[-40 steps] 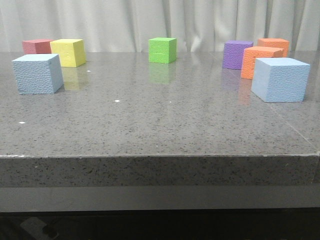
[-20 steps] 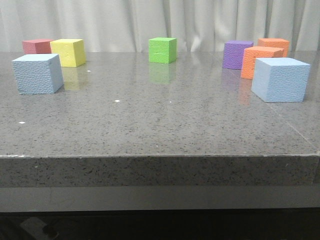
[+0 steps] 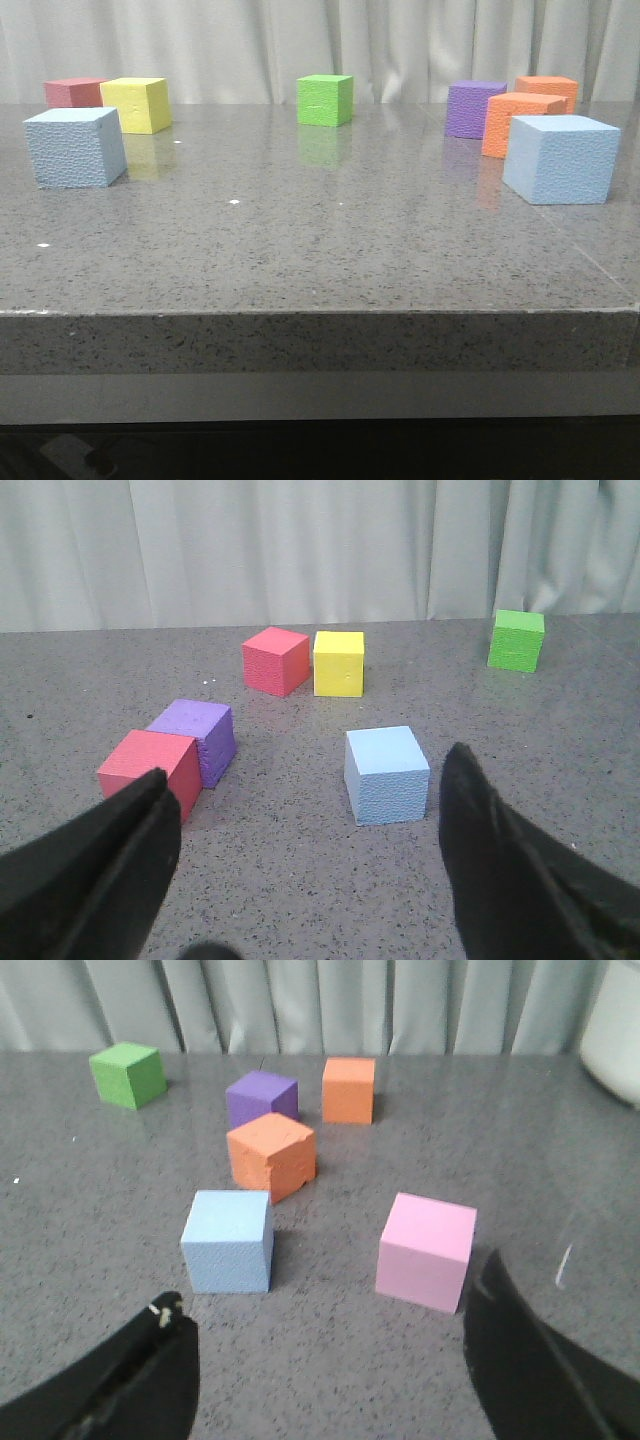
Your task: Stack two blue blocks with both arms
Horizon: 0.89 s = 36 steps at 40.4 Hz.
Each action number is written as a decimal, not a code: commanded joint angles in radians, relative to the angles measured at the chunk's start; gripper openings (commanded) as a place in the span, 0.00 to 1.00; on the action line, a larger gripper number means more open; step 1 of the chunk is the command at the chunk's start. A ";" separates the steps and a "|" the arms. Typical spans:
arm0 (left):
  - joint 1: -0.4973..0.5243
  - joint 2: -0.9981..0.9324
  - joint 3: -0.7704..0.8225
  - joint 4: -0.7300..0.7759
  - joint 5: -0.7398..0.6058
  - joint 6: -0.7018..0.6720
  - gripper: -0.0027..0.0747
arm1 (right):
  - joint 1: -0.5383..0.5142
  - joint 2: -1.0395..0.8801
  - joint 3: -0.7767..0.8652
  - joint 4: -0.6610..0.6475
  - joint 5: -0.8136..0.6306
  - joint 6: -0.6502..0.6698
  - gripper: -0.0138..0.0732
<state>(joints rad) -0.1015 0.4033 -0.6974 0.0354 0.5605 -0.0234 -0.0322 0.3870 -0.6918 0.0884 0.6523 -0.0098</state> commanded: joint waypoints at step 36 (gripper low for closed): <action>0.000 0.016 -0.030 -0.007 -0.076 -0.002 0.72 | 0.125 0.910 -0.647 0.167 0.268 -0.135 0.90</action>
<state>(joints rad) -0.1015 0.4033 -0.6974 0.0354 0.5605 -0.0234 0.0917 1.2560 -1.2453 0.2882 0.9334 -0.1939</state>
